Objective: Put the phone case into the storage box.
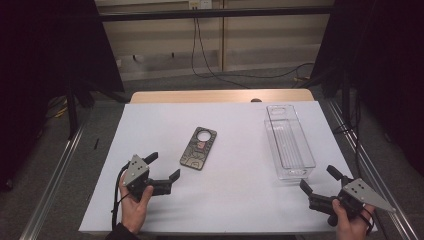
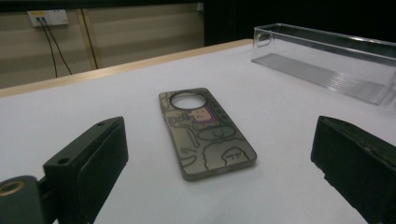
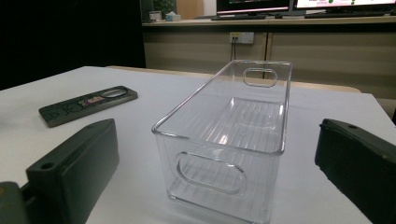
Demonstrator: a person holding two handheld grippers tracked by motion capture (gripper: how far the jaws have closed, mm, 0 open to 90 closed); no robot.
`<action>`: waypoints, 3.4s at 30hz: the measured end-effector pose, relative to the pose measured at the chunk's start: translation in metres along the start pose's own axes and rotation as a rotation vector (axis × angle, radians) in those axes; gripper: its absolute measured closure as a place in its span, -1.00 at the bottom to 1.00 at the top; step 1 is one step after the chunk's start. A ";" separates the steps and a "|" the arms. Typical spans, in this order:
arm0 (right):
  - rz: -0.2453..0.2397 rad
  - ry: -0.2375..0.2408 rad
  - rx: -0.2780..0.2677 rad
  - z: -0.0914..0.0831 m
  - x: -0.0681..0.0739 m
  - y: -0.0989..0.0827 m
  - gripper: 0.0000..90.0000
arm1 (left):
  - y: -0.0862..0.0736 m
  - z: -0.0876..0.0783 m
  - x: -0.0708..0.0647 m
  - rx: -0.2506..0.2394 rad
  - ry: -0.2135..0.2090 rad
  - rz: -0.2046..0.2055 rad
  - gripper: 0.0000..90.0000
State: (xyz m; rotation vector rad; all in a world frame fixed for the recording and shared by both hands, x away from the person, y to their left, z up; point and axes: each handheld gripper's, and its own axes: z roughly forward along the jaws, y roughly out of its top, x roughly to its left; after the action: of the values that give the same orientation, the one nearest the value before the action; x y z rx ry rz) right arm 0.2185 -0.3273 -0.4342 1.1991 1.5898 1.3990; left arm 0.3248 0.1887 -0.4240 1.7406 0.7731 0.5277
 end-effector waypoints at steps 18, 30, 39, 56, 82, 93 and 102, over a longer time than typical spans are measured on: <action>-0.006 0.007 0.004 0.001 0.001 0.000 -1.00 | 0.018 0.027 0.005 -0.045 0.010 0.019 -0.91; -0.005 0.001 0.000 0.000 0.000 0.000 -1.00 | 0.029 0.055 0.001 -0.031 -0.083 0.046 -0.87; -0.005 0.002 0.003 0.000 0.000 0.000 -1.00 | 0.033 0.071 0.007 -0.031 -0.044 0.038 -0.93; -0.005 0.003 0.006 0.000 0.000 0.000 -1.00 | 0.038 0.103 0.017 0.015 -0.032 0.071 -0.95; -0.003 0.005 0.006 0.000 0.000 0.000 -1.00 | 0.068 0.146 0.028 0.312 -0.066 0.074 -0.92; -0.004 0.004 0.006 0.000 0.000 0.000 -1.00 | 0.069 0.155 0.030 0.478 -0.081 0.079 -0.91; -0.009 0.005 0.007 0.000 0.000 0.000 -1.00 | 0.070 0.158 0.027 0.576 -0.048 0.021 -0.88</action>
State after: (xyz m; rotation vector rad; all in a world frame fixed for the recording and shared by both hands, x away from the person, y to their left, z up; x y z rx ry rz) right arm 0.2187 -0.3273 -0.4346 1.1918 1.6026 1.3936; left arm 0.4685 0.0909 -0.4041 2.2820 0.9334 0.2869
